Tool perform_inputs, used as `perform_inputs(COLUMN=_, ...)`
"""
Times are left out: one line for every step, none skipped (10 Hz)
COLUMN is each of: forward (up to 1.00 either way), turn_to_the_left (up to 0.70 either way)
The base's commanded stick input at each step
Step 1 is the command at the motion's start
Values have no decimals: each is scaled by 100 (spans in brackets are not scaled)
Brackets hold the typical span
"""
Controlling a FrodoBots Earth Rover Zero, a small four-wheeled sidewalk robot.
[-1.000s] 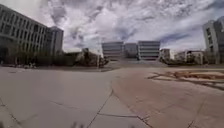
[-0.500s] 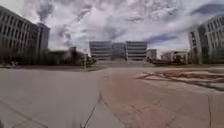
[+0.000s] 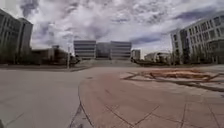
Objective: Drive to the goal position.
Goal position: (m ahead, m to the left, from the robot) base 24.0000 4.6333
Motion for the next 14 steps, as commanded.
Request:
perform_inputs(forward=100, turn_to_the_left=0)
perform_inputs(forward=100, turn_to_the_left=0)
perform_inputs(forward=100, turn_to_the_left=0)
perform_inputs(forward=100, turn_to_the_left=0)
perform_inputs(forward=100, turn_to_the_left=21)
perform_inputs(forward=100, turn_to_the_left=40)
perform_inputs(forward=100, turn_to_the_left=40)
perform_inputs(forward=100, turn_to_the_left=40)
perform_inputs(forward=100, turn_to_the_left=23)
perform_inputs(forward=100, turn_to_the_left=0)
perform_inputs(forward=100, turn_to_the_left=0)
perform_inputs(forward=100, turn_to_the_left=0)
perform_inputs(forward=100, turn_to_the_left=0)
perform_inputs(forward=100, turn_to_the_left=0)
